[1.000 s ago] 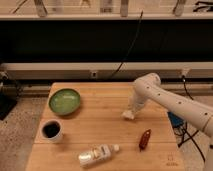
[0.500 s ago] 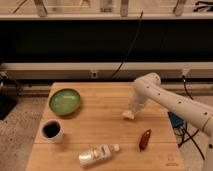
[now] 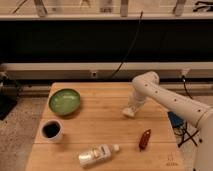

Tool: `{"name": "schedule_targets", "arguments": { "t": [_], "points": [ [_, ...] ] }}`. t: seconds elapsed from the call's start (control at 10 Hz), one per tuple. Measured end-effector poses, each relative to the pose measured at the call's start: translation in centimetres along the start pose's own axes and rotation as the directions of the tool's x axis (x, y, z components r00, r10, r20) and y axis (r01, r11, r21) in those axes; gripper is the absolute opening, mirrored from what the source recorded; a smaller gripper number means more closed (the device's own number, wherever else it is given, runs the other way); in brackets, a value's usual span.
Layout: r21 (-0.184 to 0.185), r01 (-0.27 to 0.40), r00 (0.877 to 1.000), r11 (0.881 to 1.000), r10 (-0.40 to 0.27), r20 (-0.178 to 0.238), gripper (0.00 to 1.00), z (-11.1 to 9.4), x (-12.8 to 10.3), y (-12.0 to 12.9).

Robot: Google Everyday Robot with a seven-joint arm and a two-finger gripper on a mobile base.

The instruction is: Wipe the white sponge on the table

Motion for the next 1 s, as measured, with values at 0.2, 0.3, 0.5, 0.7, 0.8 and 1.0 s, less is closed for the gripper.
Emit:
{"name": "schedule_targets", "arguments": {
  "t": [0.2,0.3,0.5,0.7,0.8,1.0],
  "points": [
    [0.002,0.018,1.0,1.0,-0.018,0.005,0.02,0.2,-0.5,-1.1],
    [0.008,0.039,0.999,0.999,-0.039,0.013,0.02,0.4,-1.3,-2.1],
    [0.011,0.068,0.997,0.998,-0.068,0.027,0.02,0.7,-2.4,-3.0],
    [0.017,0.124,0.991,0.992,-0.124,0.053,0.02,1.0,-4.7,-4.1],
    [0.017,0.144,0.987,0.989,-0.145,0.063,0.02,1.1,-5.5,-4.1],
    [0.008,0.181,0.98,0.983,-0.181,0.081,0.02,1.3,-7.3,-3.4]
  ]
}}
